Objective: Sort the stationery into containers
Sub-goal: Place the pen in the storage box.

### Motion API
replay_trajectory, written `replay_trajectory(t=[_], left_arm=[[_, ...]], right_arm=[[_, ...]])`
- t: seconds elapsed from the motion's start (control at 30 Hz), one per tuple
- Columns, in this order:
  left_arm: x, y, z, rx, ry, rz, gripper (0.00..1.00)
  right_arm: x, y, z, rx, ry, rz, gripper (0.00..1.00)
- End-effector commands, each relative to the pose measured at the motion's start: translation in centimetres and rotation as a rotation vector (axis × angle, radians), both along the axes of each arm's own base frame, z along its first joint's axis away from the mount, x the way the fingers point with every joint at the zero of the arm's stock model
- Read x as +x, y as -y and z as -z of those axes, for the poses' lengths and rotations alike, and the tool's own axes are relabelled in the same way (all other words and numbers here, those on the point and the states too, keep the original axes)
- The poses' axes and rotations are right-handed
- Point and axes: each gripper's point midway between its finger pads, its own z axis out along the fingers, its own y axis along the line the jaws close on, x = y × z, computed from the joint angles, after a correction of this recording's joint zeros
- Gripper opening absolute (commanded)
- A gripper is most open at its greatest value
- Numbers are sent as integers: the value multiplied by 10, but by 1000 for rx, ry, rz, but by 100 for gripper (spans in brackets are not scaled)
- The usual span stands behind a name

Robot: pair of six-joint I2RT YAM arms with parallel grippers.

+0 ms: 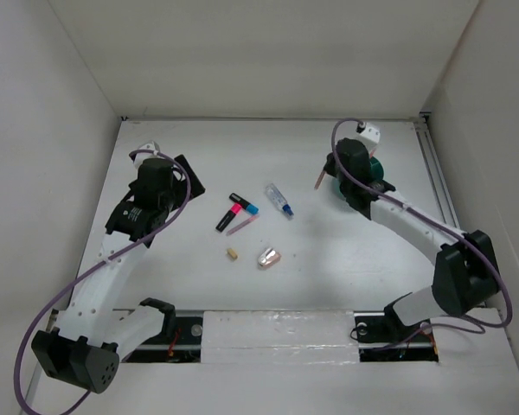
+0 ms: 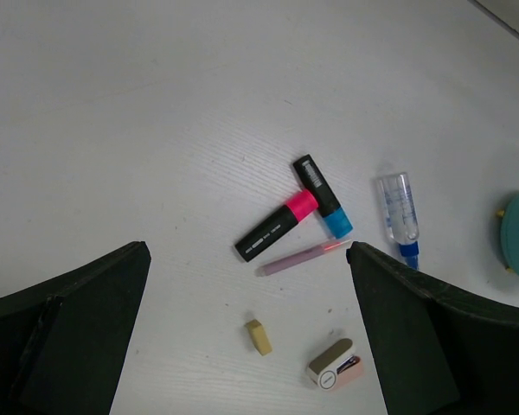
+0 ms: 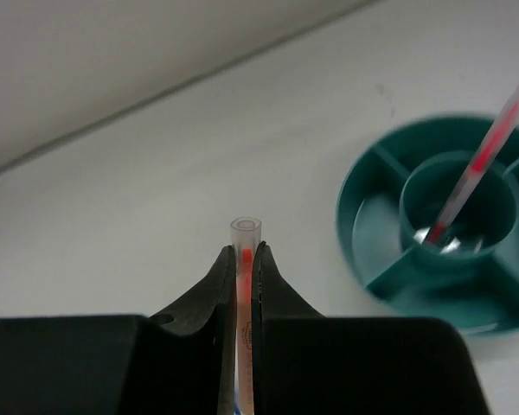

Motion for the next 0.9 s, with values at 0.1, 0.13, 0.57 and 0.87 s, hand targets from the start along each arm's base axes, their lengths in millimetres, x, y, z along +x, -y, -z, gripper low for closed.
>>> replay_trajectory(t=[0.1,0.13,0.57,0.87], left_arm=[[4,2,1,6,15,21,99],[3,4,1,1,13,29,99],[5,8,4,-3,10,51,99],[5,9,5,-1,8,64,99]], right_arm=[[30,28,-111,-219,381,-167,0],[36,34,-110,-245,386,-169,0],[66,95,-114,-238,581,-502,0],[63,100,-87,-277,544,-490,0]])
